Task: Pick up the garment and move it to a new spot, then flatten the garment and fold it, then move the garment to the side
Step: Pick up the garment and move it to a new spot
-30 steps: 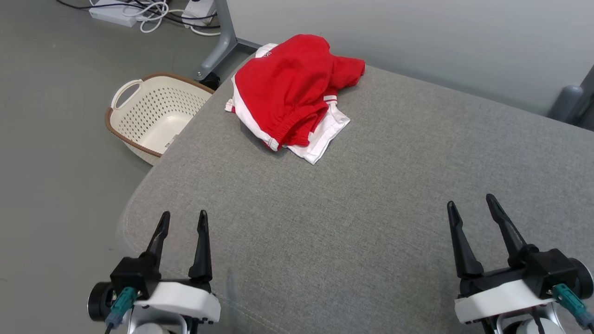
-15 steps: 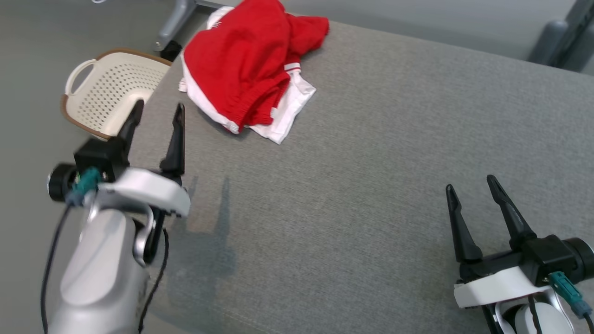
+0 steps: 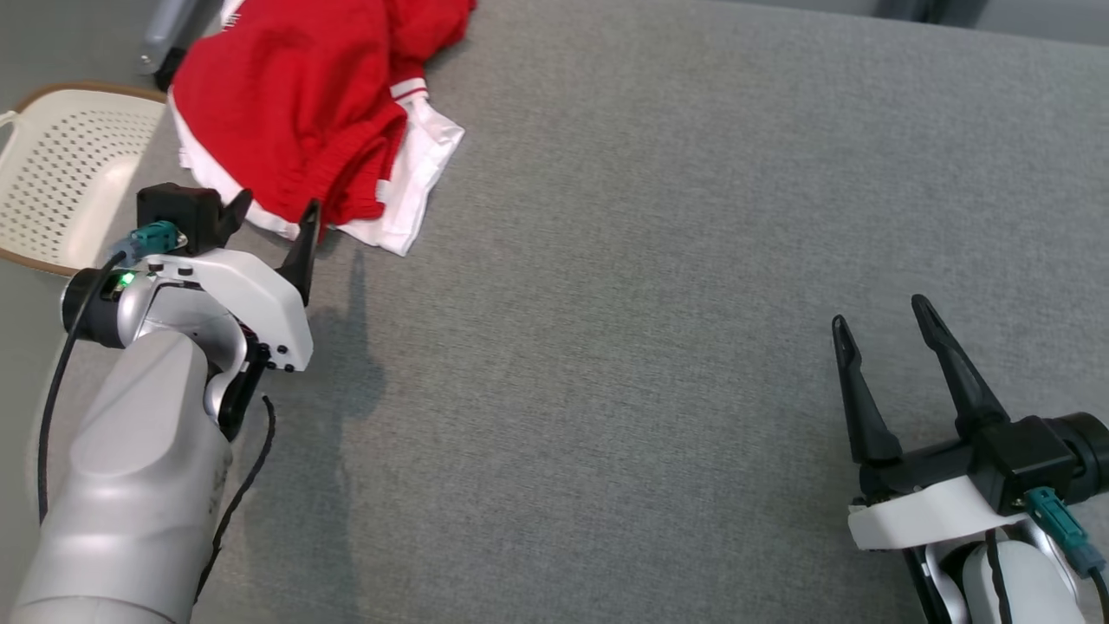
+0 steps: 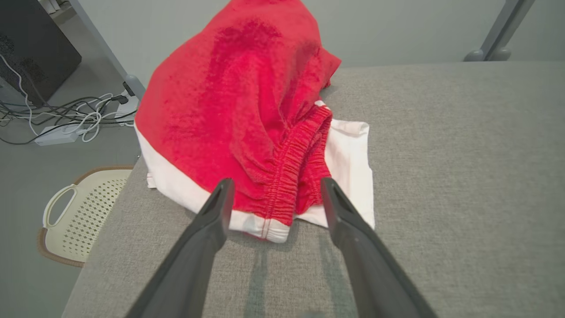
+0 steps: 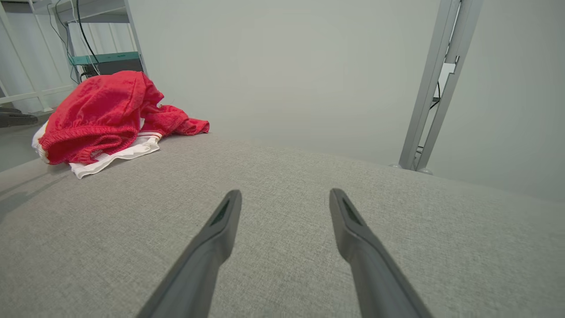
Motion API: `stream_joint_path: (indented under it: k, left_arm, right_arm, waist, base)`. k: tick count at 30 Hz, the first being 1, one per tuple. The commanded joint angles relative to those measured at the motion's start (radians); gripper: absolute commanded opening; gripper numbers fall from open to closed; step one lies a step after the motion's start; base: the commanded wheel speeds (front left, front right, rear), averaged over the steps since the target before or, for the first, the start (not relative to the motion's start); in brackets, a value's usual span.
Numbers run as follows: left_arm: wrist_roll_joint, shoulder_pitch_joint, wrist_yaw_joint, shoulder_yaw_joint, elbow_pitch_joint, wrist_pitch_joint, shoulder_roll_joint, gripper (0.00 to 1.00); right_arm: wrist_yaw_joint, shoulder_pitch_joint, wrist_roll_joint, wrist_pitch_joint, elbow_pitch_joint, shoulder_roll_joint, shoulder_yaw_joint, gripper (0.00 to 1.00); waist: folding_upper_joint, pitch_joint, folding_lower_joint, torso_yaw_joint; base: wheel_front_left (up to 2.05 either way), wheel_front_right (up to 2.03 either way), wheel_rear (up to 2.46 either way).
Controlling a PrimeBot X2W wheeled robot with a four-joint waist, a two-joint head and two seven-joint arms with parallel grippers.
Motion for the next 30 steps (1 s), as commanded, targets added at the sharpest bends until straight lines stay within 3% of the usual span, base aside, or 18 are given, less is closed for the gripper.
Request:
stream_joint_path:
  k: [1,12,13,15,18,21,22,23,30]
  left_arm:
    - [-0.008,-0.033,-0.004,0.001,0.04,-0.014,0.005,1.0]
    - [-0.008,-0.128,0.072,0.02,0.24,-0.095,0.025,1.0]
    - [-0.008,-0.134,0.073,0.02,0.254,-0.101,0.026,0.95]
    - [-0.013,-0.144,0.076,0.023,0.28,-0.114,0.03,0.72]
    - [-0.023,-0.151,0.068,0.025,0.316,-0.132,0.03,0.55]
    - [-0.031,-0.168,0.081,0.032,0.331,-0.163,0.033,0.32]
    - [-0.032,-0.17,0.082,0.033,0.335,-0.171,0.031,0.09]
    - [-0.034,-0.172,0.082,0.034,0.339,-0.178,0.03,0.0]
    - [-0.038,-0.195,0.072,0.035,0.35,-0.207,0.05,0.0]
  right_arm:
    - [0.0,-0.014,-0.011,-0.005,-0.01,-0.006,-0.005,1.0]
    - [0.0,-0.024,-0.024,-0.005,-0.024,-0.006,-0.005,1.0]
    - [0.0,-0.025,-0.023,-0.005,-0.024,-0.006,-0.005,1.0]
    - [0.0,-0.026,-0.026,-0.005,-0.022,-0.006,-0.003,1.0]
    - [0.0,-0.031,-0.028,-0.005,-0.021,-0.006,-0.003,1.0]
    - [0.0,-0.031,-0.028,-0.005,-0.021,-0.006,-0.005,1.0]
    - [0.0,-0.03,-0.029,-0.005,-0.02,-0.006,-0.006,1.0]
    - [0.0,-0.029,-0.029,-0.005,-0.019,-0.006,-0.007,1.0]
    - [0.0,-0.021,-0.019,-0.005,-0.012,-0.006,-0.01,1.0]
  waist:
    - [0.0,0.029,0.0,-0.029]
    - [0.0,0.071,0.0,-0.062]
    - [0.0,0.072,0.0,-0.062]
    - [0.0,0.073,0.0,-0.063]
    - [0.0,0.074,0.0,-0.064]
    - [0.0,0.075,0.0,-0.062]
    - [0.0,0.074,0.0,-0.062]
    - [0.0,0.072,0.0,-0.061]
    - [0.0,0.055,0.0,-0.058]
  base:
    - [0.0,0.0,0.0]
    - [0.0,0.0,0.0]
    - [0.0,0.0,0.0]
    - [0.0,0.0,0.0]
    - [0.0,0.0,0.0]
    - [0.0,0.0,0.0]
    - [0.0,0.0,0.0]
    - [0.0,0.0,0.0]
    - [0.0,0.0,0.0]
